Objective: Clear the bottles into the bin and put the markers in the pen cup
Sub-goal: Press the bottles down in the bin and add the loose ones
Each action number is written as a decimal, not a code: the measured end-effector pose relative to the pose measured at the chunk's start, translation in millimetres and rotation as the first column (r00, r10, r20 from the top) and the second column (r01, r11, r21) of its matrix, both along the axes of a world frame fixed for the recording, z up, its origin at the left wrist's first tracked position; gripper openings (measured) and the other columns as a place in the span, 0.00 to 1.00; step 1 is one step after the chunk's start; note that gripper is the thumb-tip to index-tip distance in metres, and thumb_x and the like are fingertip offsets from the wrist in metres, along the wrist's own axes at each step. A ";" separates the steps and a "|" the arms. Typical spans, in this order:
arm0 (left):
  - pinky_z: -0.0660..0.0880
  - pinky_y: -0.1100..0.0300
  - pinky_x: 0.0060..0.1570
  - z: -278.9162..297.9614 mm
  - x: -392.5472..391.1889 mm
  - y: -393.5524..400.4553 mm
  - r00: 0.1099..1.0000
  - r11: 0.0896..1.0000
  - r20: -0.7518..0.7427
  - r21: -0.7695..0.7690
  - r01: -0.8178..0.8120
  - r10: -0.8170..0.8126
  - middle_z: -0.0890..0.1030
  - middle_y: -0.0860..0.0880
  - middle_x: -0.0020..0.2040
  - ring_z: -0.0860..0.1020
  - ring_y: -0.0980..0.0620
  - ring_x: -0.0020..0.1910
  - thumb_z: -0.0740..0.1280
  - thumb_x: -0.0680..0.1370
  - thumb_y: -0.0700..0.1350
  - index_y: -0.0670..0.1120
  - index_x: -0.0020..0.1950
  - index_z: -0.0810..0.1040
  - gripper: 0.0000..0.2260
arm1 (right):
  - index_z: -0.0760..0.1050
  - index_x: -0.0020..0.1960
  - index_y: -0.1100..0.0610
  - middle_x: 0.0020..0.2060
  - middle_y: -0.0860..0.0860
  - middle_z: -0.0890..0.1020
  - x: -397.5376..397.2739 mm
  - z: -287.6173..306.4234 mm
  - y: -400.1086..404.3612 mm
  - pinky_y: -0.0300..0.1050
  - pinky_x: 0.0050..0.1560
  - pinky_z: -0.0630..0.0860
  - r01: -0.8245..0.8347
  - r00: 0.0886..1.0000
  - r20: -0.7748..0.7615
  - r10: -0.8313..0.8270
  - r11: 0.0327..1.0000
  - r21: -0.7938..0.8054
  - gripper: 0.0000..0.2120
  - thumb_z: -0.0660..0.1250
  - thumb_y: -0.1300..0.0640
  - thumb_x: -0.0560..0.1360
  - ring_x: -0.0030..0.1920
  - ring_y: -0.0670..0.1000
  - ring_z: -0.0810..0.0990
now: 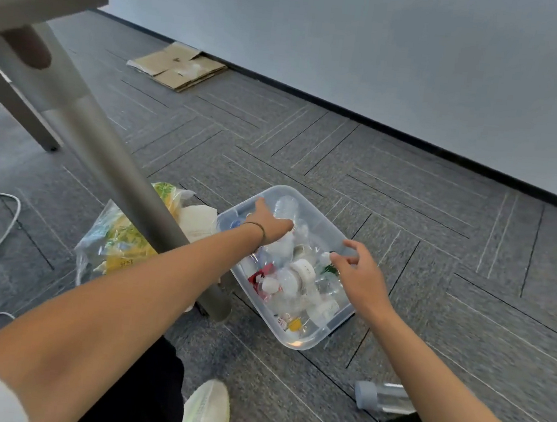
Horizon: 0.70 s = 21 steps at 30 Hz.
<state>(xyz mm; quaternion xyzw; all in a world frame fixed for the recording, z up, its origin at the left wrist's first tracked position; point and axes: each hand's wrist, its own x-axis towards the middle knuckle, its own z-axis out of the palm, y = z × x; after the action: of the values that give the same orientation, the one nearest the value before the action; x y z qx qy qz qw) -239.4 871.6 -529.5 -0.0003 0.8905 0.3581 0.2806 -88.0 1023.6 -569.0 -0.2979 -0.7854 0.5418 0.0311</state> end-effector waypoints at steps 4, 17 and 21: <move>0.82 0.47 0.48 7.5 4.9 2.0 0.968 0.988 -0.211 -0.111 0.112 -0.133 0.75 0.42 0.68 0.82 0.44 0.45 0.66 0.75 0.52 0.51 0.81 0.54 0.37 | 0.70 0.72 0.49 0.51 0.47 0.80 8.2 1.5 7.4 0.47 0.47 0.73 0.015 0.999 -0.043 -0.016 1.000 -0.014 0.21 0.66 0.46 0.81 0.49 0.44 0.78; 0.76 0.49 0.59 -27.1 111.6 86.0 0.733 0.835 -0.404 -0.206 0.510 -0.547 0.78 0.45 0.65 0.77 0.44 0.61 0.66 0.78 0.48 0.49 0.73 0.70 0.23 | 0.76 0.66 0.50 0.53 0.48 0.81 71.8 -16.8 57.1 0.50 0.52 0.78 0.079 0.997 -0.009 -0.079 0.985 0.153 0.16 0.66 0.49 0.79 0.52 0.49 0.80; 0.76 0.49 0.58 -71.7 154.2 117.7 0.682 0.770 -0.371 -0.188 0.610 -0.630 0.79 0.45 0.63 0.78 0.44 0.59 0.66 0.79 0.47 0.49 0.72 0.71 0.21 | 0.79 0.61 0.49 0.52 0.49 0.82 112.7 -44.7 90.0 0.52 0.53 0.79 0.033 0.991 0.113 -0.066 0.961 0.276 0.13 0.67 0.47 0.78 0.50 0.50 0.80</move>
<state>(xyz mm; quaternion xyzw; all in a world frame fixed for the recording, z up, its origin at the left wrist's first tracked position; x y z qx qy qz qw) -85.2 989.3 -601.2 0.3697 0.8845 0.2117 0.1902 24.7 1113.7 -613.6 -0.3427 -0.8454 0.4079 0.0377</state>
